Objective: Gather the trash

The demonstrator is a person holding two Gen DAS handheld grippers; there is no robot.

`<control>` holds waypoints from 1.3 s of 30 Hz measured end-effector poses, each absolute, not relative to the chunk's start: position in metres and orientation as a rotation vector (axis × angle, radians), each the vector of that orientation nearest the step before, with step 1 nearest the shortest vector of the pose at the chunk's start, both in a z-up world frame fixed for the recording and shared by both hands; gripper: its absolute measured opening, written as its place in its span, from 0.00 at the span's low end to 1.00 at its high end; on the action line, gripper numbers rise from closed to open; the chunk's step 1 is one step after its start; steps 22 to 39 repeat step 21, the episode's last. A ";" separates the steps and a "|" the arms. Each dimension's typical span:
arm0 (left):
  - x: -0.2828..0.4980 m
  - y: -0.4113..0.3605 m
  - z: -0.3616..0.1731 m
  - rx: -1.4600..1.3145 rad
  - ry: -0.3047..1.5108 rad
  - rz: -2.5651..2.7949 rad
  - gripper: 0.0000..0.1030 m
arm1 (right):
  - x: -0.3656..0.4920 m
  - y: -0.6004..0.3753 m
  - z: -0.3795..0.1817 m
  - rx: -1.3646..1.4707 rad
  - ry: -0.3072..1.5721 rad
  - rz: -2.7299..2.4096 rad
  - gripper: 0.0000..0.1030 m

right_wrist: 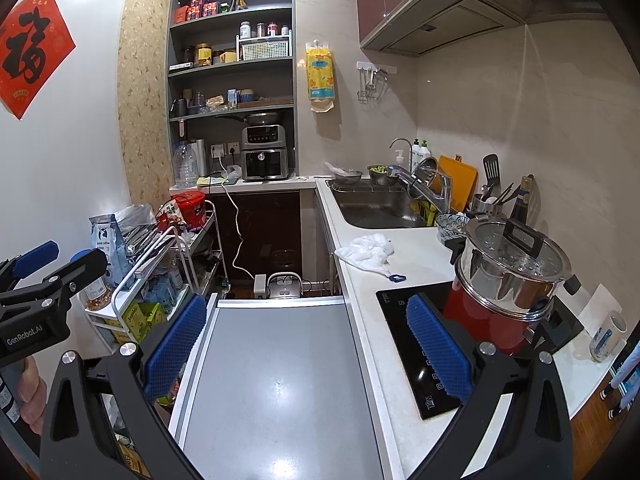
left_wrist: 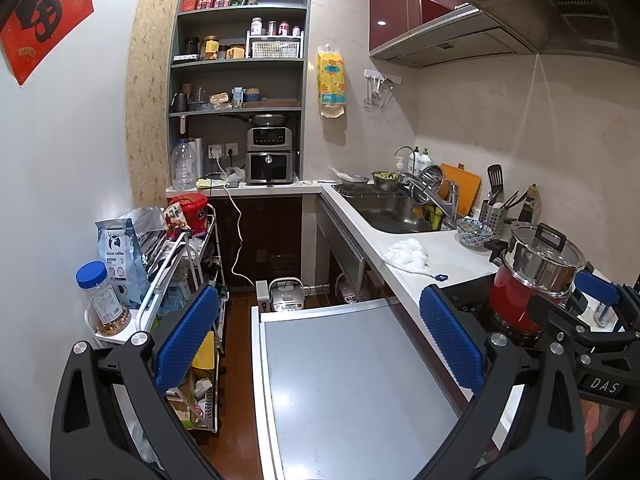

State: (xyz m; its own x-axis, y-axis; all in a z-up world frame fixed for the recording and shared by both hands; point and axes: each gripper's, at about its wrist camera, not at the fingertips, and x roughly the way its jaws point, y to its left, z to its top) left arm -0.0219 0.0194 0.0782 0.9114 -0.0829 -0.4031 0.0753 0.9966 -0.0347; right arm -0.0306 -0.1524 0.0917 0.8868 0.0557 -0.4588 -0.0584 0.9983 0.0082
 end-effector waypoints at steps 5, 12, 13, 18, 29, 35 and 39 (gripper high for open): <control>-0.023 0.016 0.080 -0.018 0.403 -0.076 0.98 | -0.029 -0.151 0.092 -0.004 0.481 0.066 0.96; -0.024 0.016 0.081 -0.030 0.392 -0.084 0.98 | -0.028 -0.151 0.091 0.001 0.485 0.068 0.96; -0.024 0.015 0.081 -0.022 0.388 -0.074 0.98 | -0.028 -0.151 0.091 0.005 0.487 0.069 0.96; -0.022 0.016 0.079 -0.024 0.406 -0.067 0.98 | -0.029 -0.152 0.090 0.004 0.489 0.066 0.96; -0.022 0.016 0.078 -0.025 0.408 -0.070 0.98 | -0.028 -0.153 0.089 0.002 0.490 0.061 0.96; -0.022 0.016 0.078 -0.025 0.408 -0.070 0.98 | -0.028 -0.153 0.089 0.002 0.490 0.061 0.96; -0.022 0.016 0.078 -0.025 0.408 -0.070 0.98 | -0.028 -0.153 0.089 0.002 0.490 0.061 0.96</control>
